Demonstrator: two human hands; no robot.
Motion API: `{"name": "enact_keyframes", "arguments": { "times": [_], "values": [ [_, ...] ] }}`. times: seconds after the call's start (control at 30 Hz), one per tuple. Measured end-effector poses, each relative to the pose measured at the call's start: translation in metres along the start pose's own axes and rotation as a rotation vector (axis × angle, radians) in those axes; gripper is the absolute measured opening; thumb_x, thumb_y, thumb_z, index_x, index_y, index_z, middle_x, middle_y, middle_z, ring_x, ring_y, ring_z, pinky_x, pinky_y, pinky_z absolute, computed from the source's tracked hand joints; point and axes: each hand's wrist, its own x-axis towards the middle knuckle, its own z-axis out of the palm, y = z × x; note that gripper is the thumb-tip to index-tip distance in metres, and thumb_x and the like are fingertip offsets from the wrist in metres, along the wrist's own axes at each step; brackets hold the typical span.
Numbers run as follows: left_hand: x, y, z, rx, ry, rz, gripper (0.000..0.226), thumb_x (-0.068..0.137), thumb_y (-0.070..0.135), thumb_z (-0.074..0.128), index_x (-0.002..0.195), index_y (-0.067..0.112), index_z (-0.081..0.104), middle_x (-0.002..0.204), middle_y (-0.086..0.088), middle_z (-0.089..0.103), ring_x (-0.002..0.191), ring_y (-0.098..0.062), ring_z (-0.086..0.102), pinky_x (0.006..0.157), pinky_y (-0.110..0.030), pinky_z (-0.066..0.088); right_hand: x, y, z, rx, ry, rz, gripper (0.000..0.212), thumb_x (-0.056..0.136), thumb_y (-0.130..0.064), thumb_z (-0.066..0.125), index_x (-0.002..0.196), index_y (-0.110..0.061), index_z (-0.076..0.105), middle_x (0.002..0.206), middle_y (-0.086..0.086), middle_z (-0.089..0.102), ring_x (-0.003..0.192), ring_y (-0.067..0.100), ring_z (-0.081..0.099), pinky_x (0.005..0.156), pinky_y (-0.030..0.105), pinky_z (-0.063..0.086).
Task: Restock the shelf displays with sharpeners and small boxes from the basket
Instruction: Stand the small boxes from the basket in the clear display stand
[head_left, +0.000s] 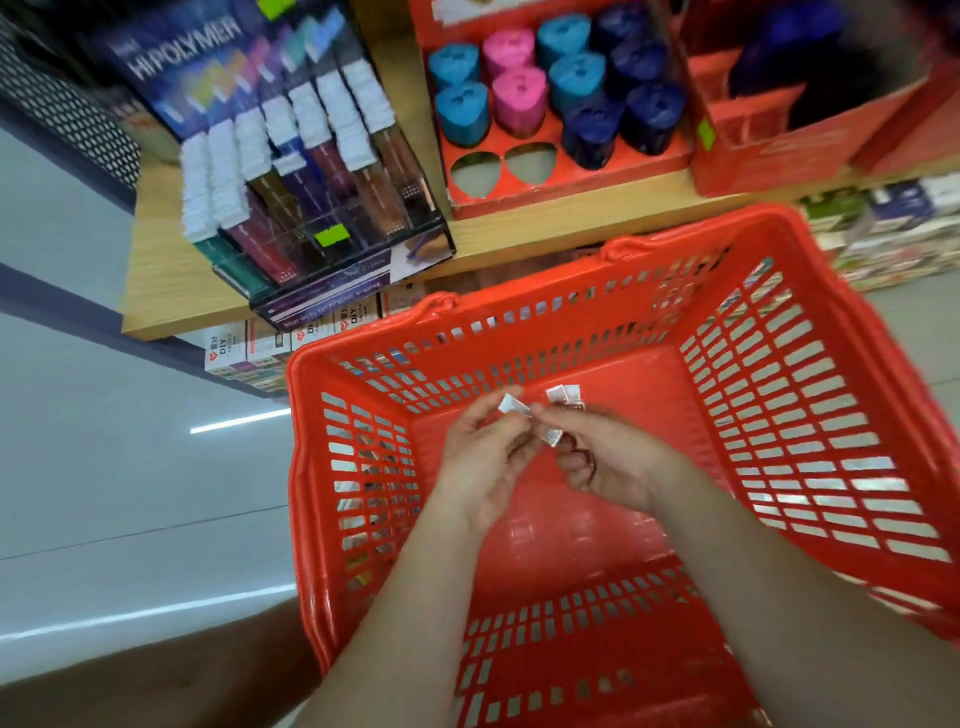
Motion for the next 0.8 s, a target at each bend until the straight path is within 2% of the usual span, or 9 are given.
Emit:
{"name": "enact_keyframes", "arguments": {
  "times": [0.1,0.23,0.37,0.47,0.57,0.63,0.7,0.8],
  "values": [
    [-0.025,0.025,0.016,0.022,-0.079,0.112,0.030,0.086,-0.013,0.055,0.105,0.009,0.063,0.081,-0.010,0.066,0.074,-0.018,0.066,0.072,-0.025,0.058,-0.034,-0.019,0.004,0.035,-0.038,-0.133,0.019,0.070,-0.035,0.076,0.079,-0.025,0.063,0.060,-0.006,0.049,0.046,0.003,0.027,0.040,0.015,0.017],
    [-0.057,0.059,0.035,0.244,-0.128,0.276,0.022,0.090,-0.004,0.058,0.109,0.005,0.066,0.084,-0.009,0.067,0.082,-0.020,0.065,0.077,-0.026,0.057,-0.072,-0.039,0.013,0.086,-0.039,-0.332,0.011,0.071,-0.027,0.074,0.074,-0.022,0.064,0.065,-0.003,0.058,0.042,0.002,0.025,0.039,0.015,0.016],
    [-0.082,0.104,0.043,0.552,-0.120,0.447,0.013,0.088,0.004,0.066,0.086,0.016,0.071,0.071,-0.002,0.066,0.063,-0.010,0.061,0.064,-0.022,0.054,-0.099,-0.058,0.030,0.061,0.035,-0.513,0.012,0.081,-0.015,0.070,0.075,-0.016,0.060,0.063,0.002,0.057,0.040,0.003,0.023,0.037,0.016,0.017],
    [-0.096,0.148,0.046,0.716,-0.108,0.510,0.007,0.083,0.002,0.071,0.081,0.009,0.070,0.067,-0.008,0.068,0.054,-0.011,0.061,0.059,-0.024,0.053,-0.113,-0.077,0.048,-0.011,0.061,-0.605,0.012,0.089,-0.015,0.066,0.078,-0.015,0.061,0.062,0.000,0.058,0.040,0.003,0.025,0.037,0.016,0.018],
    [-0.109,0.194,0.053,0.823,-0.118,0.562,0.008,0.082,0.000,0.072,0.080,0.008,0.069,0.068,-0.011,0.069,0.057,-0.013,0.065,0.059,-0.024,0.057,-0.121,-0.099,0.064,0.015,0.070,-0.605,0.009,0.094,-0.023,0.060,0.086,-0.018,0.060,0.066,-0.001,0.057,0.045,0.005,0.030,0.040,0.017,0.020],
    [-0.111,0.225,0.056,0.901,-0.090,0.646,0.013,0.084,-0.001,0.068,0.077,0.010,0.067,0.069,-0.012,0.068,0.062,-0.016,0.066,0.067,-0.031,0.058,-0.125,-0.115,0.070,0.150,0.016,-0.565,0.003,0.097,-0.018,0.054,0.095,-0.018,0.056,0.070,0.003,0.059,0.046,0.007,0.035,0.042,0.017,0.023],
    [-0.107,0.256,0.057,0.996,-0.020,0.753,0.018,0.086,0.001,0.067,0.073,0.014,0.066,0.069,-0.013,0.068,0.068,-0.022,0.067,0.075,-0.039,0.059,-0.129,-0.128,0.072,0.243,-0.034,-0.566,0.014,0.098,-0.009,0.048,0.108,-0.012,0.057,0.075,0.007,0.061,0.050,0.010,0.044,0.043,0.017,0.032],
    [-0.092,0.288,0.055,1.148,0.105,0.872,0.012,0.086,0.007,0.069,0.077,0.013,0.070,0.077,-0.014,0.072,0.069,-0.021,0.069,0.076,-0.043,0.059,-0.130,-0.139,0.072,0.273,-0.044,-0.605,0.027,0.098,-0.005,0.049,0.123,0.000,0.056,0.075,0.005,0.055,0.056,0.013,0.057,0.049,0.020,0.050]
  ]
}}
